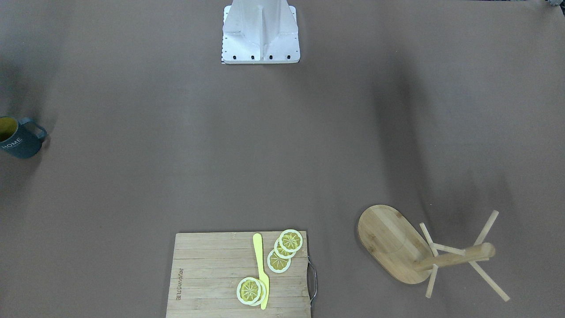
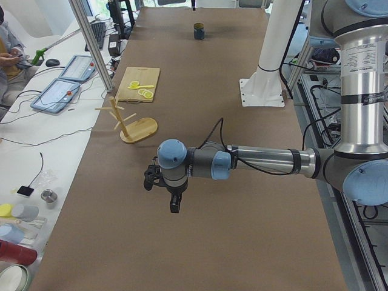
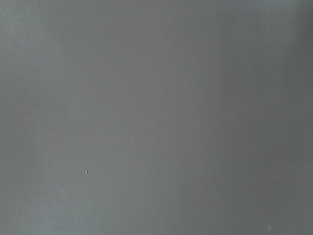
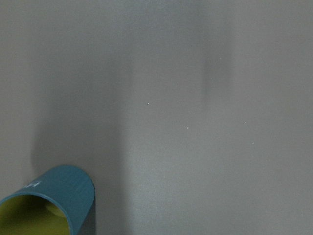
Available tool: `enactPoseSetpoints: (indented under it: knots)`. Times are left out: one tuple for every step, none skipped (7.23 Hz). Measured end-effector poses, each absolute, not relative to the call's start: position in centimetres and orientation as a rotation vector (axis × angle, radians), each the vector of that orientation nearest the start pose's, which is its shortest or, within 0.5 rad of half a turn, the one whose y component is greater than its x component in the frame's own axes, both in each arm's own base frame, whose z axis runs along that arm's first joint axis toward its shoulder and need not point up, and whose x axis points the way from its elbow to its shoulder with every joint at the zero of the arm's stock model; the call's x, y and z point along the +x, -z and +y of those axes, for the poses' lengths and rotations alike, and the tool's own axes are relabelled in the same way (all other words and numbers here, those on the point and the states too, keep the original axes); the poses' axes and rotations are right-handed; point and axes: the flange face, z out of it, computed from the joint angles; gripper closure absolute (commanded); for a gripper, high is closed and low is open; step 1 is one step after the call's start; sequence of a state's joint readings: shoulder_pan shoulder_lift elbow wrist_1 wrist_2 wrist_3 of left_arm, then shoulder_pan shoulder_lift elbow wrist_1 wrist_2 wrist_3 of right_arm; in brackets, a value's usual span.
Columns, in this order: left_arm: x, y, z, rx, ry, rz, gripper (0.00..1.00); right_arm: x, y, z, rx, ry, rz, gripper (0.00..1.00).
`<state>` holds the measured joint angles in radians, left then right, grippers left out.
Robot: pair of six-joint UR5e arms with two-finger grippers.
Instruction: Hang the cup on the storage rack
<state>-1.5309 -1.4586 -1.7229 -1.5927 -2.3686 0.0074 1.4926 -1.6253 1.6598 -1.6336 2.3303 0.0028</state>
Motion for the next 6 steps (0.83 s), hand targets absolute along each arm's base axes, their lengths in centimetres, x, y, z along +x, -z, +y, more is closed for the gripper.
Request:
enactPoseSetpoints:
  knots:
    - [-4.41,-63.51,-44.99,0.042,-0.068,0.799,0.02,2.73,-64.72,-46.95,-0.057,0.061,-0.769,0.00]
    - [-4.40,-63.64,-44.96,0.039,-0.066,0.800,0.02,2.67,-64.52,-46.99,-0.055,0.061,-0.777,0.00]
    - [-4.39,-63.64,-44.94,0.039,-0.065,0.801,0.02,2.64,-64.35,-47.11,-0.053,0.060,-0.780,0.00]
    - [-4.39,-63.61,-44.94,0.039,-0.066,0.802,0.02,2.63,-64.22,-47.22,-0.051,0.061,-0.781,0.00]
    - [-4.38,-63.52,-44.96,0.042,-0.068,0.803,0.02,2.62,-64.06,-47.27,-0.047,0.062,-0.781,0.00]
    - [-4.38,-63.38,-45.00,0.045,-0.070,0.803,0.02,2.59,-63.79,-47.36,-0.042,0.065,-0.783,0.00]
